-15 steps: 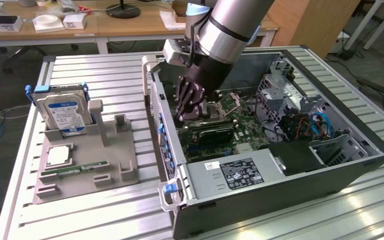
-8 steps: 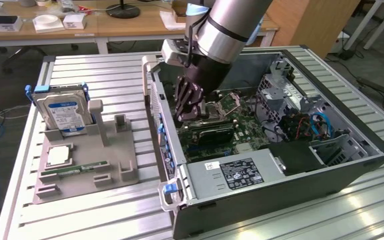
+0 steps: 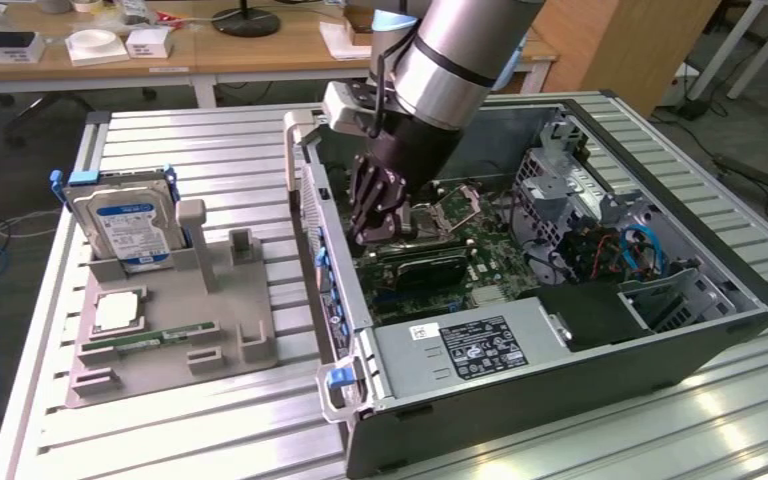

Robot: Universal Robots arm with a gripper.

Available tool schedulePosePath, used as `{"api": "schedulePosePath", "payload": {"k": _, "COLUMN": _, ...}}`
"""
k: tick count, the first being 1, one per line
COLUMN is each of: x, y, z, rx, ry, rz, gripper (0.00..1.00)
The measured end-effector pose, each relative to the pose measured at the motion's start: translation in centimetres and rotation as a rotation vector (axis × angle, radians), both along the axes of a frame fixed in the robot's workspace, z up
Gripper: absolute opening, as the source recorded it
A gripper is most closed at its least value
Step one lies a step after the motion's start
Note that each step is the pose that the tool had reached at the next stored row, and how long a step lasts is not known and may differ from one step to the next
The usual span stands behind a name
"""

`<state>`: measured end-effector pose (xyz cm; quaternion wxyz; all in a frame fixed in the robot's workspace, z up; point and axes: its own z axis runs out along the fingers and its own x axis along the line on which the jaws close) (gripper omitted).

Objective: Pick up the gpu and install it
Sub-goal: 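Press down on the gpu until it lock into place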

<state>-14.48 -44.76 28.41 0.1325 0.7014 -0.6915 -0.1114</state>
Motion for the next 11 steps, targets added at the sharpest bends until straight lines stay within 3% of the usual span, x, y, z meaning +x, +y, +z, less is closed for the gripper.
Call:
{"api": "schedulePosePath", "payload": {"k": 3, "x": 0.2, "y": 0.03, "z": -0.14, "rx": 0.0032, "ry": -0.0021, "rz": 0.000, "gripper": 0.10}}
{"api": "schedulePosePath", "payload": {"k": 11, "x": 1.9, "y": 0.01, "z": -0.05, "rx": 0.0012, "ry": 0.0083, "rz": 0.000, "gripper": 0.10}}
